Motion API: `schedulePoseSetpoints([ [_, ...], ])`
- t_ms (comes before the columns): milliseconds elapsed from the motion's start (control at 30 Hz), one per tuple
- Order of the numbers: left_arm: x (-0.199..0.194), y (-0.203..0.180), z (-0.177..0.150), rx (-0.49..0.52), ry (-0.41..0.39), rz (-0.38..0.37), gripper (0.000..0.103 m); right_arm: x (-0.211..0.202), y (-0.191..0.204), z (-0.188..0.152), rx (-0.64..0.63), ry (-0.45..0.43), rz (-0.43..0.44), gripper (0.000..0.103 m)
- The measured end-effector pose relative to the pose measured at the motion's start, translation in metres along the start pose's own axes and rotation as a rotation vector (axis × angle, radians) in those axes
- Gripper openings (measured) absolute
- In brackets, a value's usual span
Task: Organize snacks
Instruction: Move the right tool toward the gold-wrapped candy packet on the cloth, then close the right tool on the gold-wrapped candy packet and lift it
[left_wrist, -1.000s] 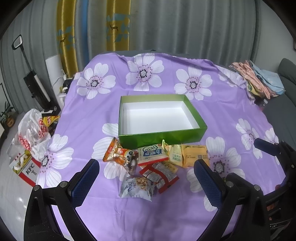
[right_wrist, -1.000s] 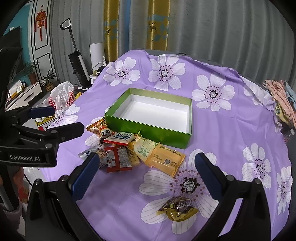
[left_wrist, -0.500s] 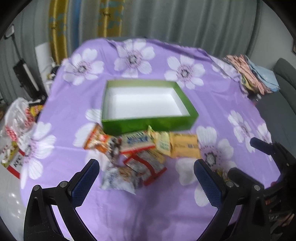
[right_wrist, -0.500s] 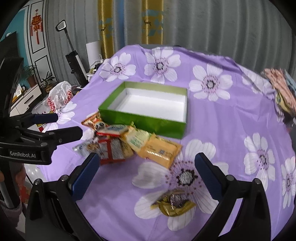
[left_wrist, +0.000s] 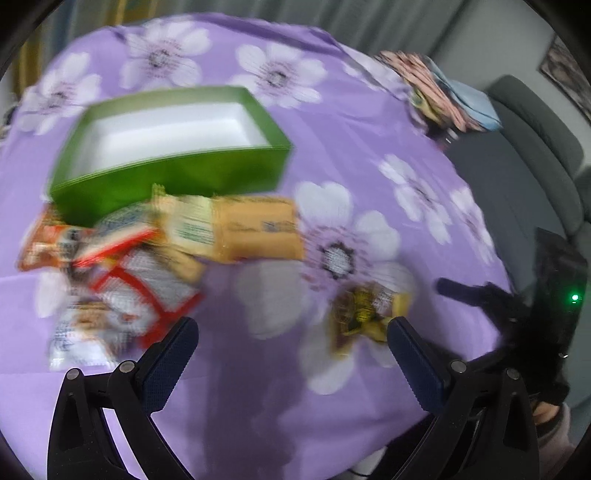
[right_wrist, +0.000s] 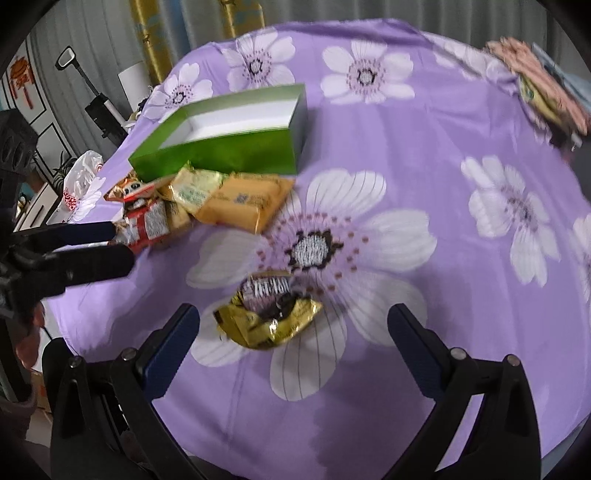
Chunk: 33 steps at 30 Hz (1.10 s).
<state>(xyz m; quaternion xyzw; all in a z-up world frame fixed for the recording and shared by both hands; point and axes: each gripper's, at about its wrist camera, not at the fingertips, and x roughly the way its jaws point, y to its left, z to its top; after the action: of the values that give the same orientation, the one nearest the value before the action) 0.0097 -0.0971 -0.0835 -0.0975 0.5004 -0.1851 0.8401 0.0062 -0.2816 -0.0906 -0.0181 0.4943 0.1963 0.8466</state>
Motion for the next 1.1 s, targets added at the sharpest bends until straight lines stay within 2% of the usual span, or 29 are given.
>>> schedulePoseSetpoints([
  [167, 0.022, -0.017, -0.002, 0.015, 0.076, -0.108, 0.101, 0.015, 0.001, -0.007, -0.009, 0.018, 0.047, 0.096],
  [400, 0.044, -0.034, 0.004, 0.069, 0.115, -0.139, 0.100, 0.027, 0.000, -0.010, -0.003, 0.020, 0.108, 0.084],
  [567, 0.060, -0.039, 0.007, 0.086, 0.150, -0.153, 0.083, 0.032, 0.001, -0.008, -0.016, 0.023, 0.128, 0.075],
  [700, 0.070, -0.041, 0.007, 0.093, 0.184, -0.167, 0.065, 0.035, 0.004, -0.006, -0.037, 0.024, 0.125, 0.060],
  [767, 0.072, -0.042, 0.007, 0.097, 0.180, -0.158, 0.065, 0.036, 0.005, -0.005, -0.042, 0.023, 0.115, 0.058],
  [867, 0.072, -0.036, 0.008, 0.069, 0.180, -0.156, 0.056, 0.036, 0.004, -0.004, -0.044, 0.007, 0.110, 0.054],
  [967, 0.073, -0.032, 0.009, 0.056, 0.177, -0.166, 0.054, 0.034, 0.007, -0.003, -0.054, -0.006, 0.107, 0.052],
  [1100, 0.066, -0.032, 0.010, 0.057, 0.155, -0.144, 0.054, 0.029, 0.020, 0.002, -0.106, -0.041, 0.097, 0.048],
])
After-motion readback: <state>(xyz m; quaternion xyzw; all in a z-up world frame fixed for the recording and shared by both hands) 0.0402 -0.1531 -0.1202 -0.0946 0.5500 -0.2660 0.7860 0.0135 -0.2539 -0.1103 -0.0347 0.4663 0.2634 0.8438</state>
